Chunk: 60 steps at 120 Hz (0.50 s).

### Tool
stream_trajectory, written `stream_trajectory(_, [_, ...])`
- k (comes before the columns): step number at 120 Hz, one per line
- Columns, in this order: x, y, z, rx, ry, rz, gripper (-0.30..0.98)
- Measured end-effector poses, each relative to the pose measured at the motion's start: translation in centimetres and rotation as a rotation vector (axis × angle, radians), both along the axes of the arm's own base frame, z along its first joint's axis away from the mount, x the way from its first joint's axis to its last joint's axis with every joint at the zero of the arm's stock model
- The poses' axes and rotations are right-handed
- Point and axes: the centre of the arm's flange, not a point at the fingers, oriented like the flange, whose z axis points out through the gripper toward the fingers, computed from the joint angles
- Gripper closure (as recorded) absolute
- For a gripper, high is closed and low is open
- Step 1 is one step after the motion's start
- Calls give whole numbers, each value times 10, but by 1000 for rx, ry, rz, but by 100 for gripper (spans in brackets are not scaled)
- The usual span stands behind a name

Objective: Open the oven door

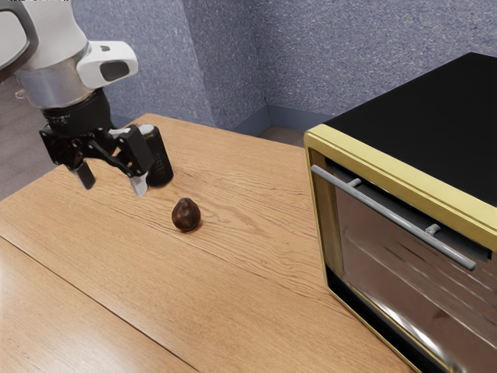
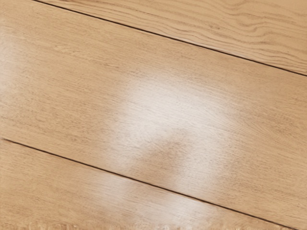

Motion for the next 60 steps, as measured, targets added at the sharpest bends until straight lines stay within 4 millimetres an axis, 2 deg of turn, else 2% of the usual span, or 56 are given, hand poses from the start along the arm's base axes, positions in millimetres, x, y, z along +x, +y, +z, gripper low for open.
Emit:
stream_trajectory(10, [-14,11,-3,-8,23,96,0])
stream_trajectory(22, [-60,8,-5,-12,-30,163,0])
stream_trajectory(30, [-94,6,-31,-30,-134,192,0])
stream_trajectory(36, [-111,-7,-32,-53,-242,176,0])
stream_trajectory(41, [-109,-19,-31,-104,-314,168,0])
stream_trajectory(60, [-73,-76,-25,-362,-472,206,0])
